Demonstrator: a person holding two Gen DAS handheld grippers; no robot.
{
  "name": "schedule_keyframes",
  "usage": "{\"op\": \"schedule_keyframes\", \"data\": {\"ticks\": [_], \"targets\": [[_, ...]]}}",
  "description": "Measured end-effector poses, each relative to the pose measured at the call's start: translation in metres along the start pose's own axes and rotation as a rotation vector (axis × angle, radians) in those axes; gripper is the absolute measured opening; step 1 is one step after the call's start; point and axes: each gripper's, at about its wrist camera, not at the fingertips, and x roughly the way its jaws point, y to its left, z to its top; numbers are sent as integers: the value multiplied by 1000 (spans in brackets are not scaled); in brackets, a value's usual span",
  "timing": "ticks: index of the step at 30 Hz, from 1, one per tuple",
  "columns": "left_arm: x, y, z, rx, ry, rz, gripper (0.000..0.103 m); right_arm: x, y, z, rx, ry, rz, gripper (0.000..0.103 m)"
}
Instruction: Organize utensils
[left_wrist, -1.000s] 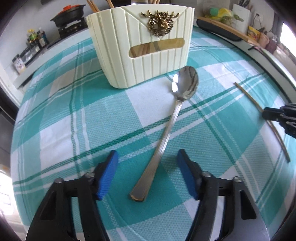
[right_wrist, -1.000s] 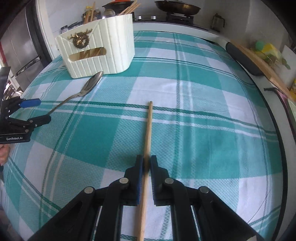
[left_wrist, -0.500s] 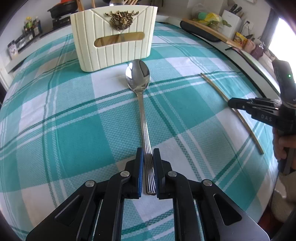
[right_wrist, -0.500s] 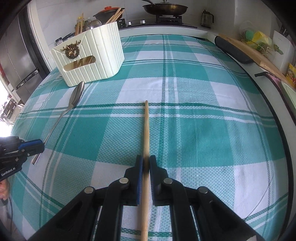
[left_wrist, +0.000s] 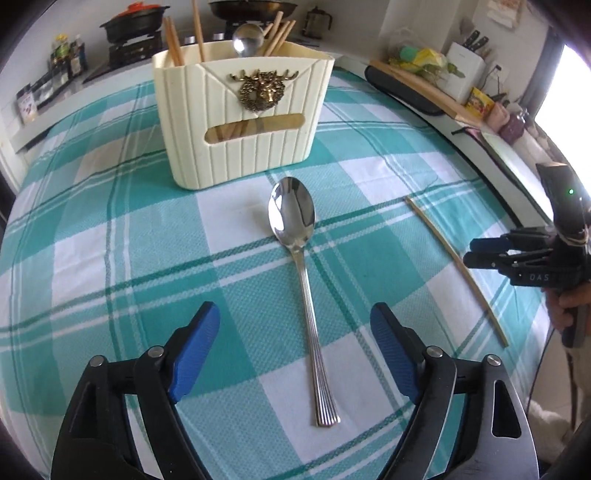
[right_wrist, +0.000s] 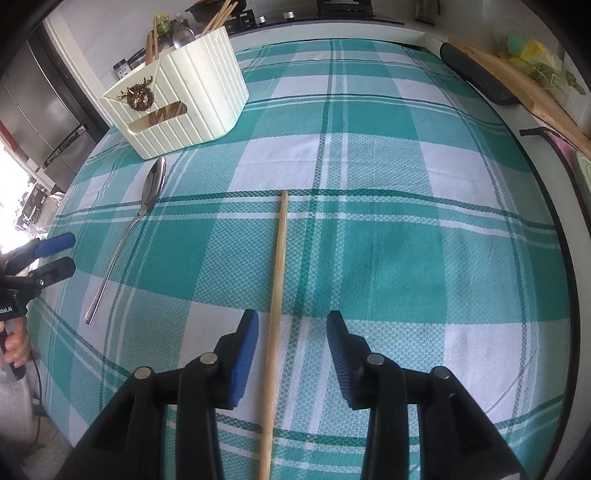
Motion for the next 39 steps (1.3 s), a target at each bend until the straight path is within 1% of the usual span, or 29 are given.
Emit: {"op": "schedule_keyframes", "data": {"ticks": [4,8,11,13,14,15,16,17,18,20,22,28,33,35,39], "targets": [[35,0,25,-15,36,13,85,6,8,7,-49,20,-31,39],[62,2,42,-25,54,90,85,14,8,14,-31,31,-32,39],[75,-1,51,0,63,132,85,21,14,26,-50,36,-39,39],[80,-7,53,33,61,149,81,27,20,37,-72,27,-53,42],[79,-11,54,48,49,145,70,31,24,43,-84,23,-66,42],[77,-13,55,61,38,137,46,35,27,50,-94,15,-80,40],[76,-15,56,73,34,129,43,37,30,56,-107,2,-104,36],[75,-16,57,80,37,132,42,39,32,60,-116,-5,-126,13],[73,-17,57,86,30,135,42,40,33,64,-107,-10,-129,6],[61,-17,53,100,-6,134,42,36,32,67,-71,-26,-96,6],[40,-16,47,102,-58,132,42,20,31,67,-46,-82,-43,6],[-42,-6,27,59,-236,88,42,-58,35,51,-15,-278,75,6],[-94,-3,12,29,-344,69,42,-114,47,27,-48,-409,124,6],[-111,0,4,18,-379,65,42,-128,53,22,-69,-448,135,6],[-128,3,1,-12,-426,58,42,-146,63,16,-94,-510,131,6]]}}
